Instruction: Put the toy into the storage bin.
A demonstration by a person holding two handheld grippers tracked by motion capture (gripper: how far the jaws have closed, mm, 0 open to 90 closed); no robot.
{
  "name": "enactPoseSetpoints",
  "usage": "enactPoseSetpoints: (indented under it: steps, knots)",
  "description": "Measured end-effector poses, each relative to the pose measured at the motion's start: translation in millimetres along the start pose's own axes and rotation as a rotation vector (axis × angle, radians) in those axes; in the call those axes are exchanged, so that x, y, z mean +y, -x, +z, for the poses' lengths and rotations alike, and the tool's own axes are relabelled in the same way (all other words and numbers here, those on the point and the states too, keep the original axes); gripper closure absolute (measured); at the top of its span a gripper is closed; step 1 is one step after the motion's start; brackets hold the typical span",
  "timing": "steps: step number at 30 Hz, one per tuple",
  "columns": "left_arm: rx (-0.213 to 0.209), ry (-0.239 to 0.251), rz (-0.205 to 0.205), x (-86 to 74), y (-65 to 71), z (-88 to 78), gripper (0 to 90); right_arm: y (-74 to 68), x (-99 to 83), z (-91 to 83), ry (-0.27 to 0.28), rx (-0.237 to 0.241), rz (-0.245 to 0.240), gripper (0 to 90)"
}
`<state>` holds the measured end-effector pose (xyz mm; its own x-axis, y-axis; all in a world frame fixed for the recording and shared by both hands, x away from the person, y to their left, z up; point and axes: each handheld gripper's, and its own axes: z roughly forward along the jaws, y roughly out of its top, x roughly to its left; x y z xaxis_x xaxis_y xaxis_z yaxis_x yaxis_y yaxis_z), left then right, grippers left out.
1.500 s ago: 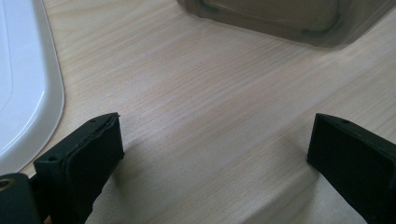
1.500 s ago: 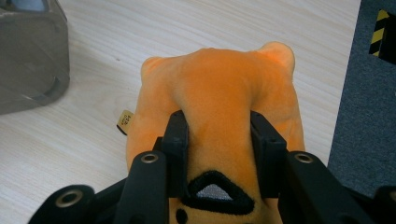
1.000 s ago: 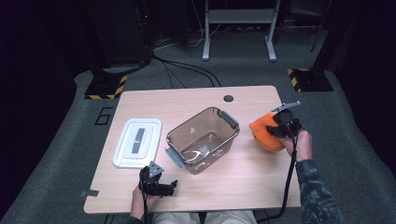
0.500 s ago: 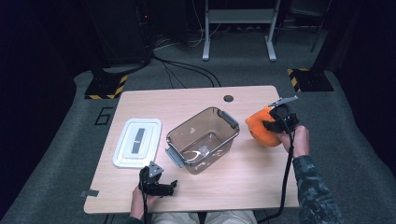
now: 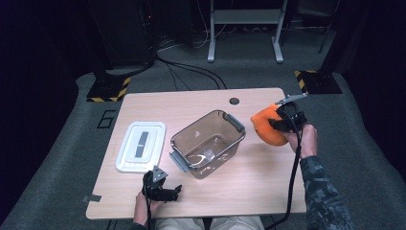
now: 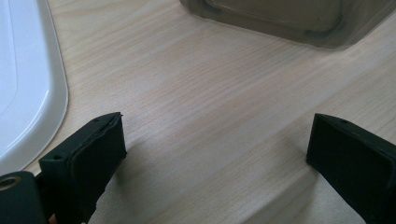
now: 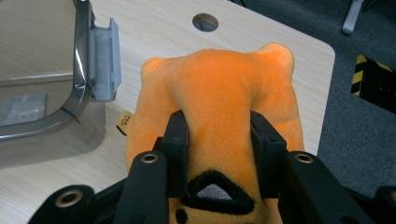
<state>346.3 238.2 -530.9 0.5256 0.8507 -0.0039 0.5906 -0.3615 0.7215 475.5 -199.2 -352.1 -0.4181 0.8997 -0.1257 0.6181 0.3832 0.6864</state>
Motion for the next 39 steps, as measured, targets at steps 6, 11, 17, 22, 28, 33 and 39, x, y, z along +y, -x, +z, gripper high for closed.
enactPoseSetpoints:
  steps: [6, 11, 17, 22, 28, 33, 39]
  knots:
    - [0.0, 0.0, 0.0, 0.0, 0.0, 0.0, 4.2, -1.1, 6.6, -5.0, 0.008, 0.002, -0.003, 64.1]
    - [0.0, 0.0, 0.0, 0.0, 0.0, 0.0, 4.2, -2.3, 12.3, -8.5, 0.022, 0.008, -0.002, 64.1]
    - [0.0, 0.0, 0.0, 0.0, 0.0, 0.0, 4.2, -4.6, 20.9, -12.2, 0.036, 0.008, -0.017, 64.1]
    - [0.0, 0.0, 0.0, 0.0, 0.0, 0.0, 4.2, -7.8, 27.7, -16.6, 0.045, 0.003, -0.023, 64.1]
    - [0.0, 0.0, 0.0, 0.0, 0.0, 0.0, 4.2, -11.3, 37.1, -22.5, 0.062, 0.001, -0.041, 64.1]
    - [0.0, 0.0, 0.0, 0.0, 0.0, 0.0, 4.2, -15.0, 44.7, -26.8, 0.082, 0.006, -0.055, 64.1]
    - [0.0, 0.0, 0.0, 0.0, 0.0, 0.0, 4.2, -21.4, 54.5, -32.0, 0.095, 0.014, -0.068, 64.1]
